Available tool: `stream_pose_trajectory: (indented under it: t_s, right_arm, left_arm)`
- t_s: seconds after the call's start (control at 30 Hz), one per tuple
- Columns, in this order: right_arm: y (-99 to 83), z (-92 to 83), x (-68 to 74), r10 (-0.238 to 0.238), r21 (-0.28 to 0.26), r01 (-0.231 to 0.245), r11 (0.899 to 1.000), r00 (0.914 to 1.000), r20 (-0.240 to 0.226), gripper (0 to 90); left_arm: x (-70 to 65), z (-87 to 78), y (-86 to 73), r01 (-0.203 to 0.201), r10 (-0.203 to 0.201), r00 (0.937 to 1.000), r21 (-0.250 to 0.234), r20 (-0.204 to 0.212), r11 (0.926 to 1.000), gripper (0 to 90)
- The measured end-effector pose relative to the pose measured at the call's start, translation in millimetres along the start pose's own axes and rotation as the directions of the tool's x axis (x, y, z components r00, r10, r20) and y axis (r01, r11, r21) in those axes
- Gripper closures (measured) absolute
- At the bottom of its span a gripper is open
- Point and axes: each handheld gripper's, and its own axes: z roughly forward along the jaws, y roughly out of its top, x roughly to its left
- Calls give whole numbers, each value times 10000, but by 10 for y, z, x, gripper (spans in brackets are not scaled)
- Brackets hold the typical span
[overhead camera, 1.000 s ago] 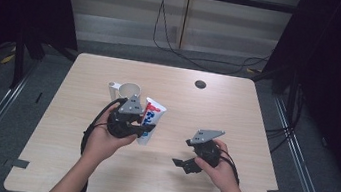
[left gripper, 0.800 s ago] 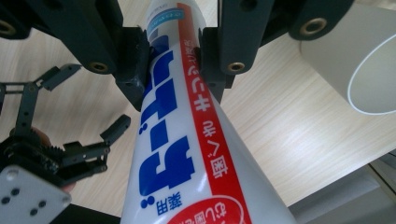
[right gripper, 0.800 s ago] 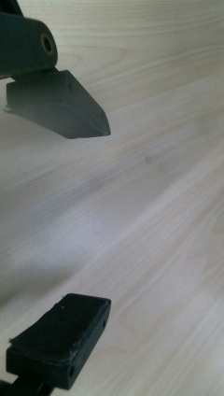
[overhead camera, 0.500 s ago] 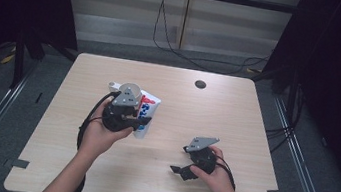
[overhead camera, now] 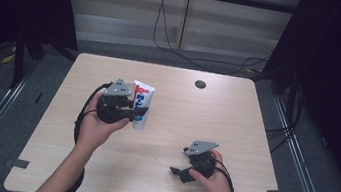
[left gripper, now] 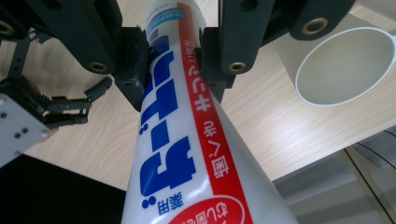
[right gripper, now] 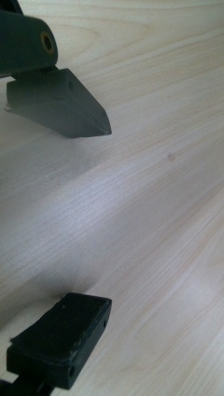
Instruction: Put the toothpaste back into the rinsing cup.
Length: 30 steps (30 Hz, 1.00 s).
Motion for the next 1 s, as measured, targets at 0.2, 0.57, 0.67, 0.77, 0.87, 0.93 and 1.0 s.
stream_pose_trajectory:
  t_s: [0.2,0.57,0.67,0.77,0.87,0.93,1.0]
  right_arm:
    - [-1,1,0,26,3,-26,10000,10000,10,135]
    - [-3,1,5,18,-29,-18,10000,10000,80,139]
    - [-3,1,5,27,-26,-27,10000,10000,79,139]
    - [-3,1,4,27,-24,-27,10000,10000,68,139]
    - [-4,0,4,32,-26,-32,10000,10000,73,140]
    - [-4,1,5,27,-29,-27,10000,10000,80,140]
    - [-4,1,5,22,-34,-21,10000,10000,88,141]
  left_arm:
    - [97,-42,34,244,-250,9996,-364,-145,9990,689]
    - [214,-98,113,366,-405,9976,-694,-558,9969,687]
    - [246,-107,142,399,-453,9967,-784,-677,9961,686]
    - [275,-114,166,505,-568,9960,-909,-684,9946,685]
    - [298,-121,207,424,-501,9953,-931,-824,9948,685]
    - [320,-129,231,489,-564,9957,-1000,-731,9938,684]
    - [332,-132,249,496,-578,9955,-1065,-747,9931,684]
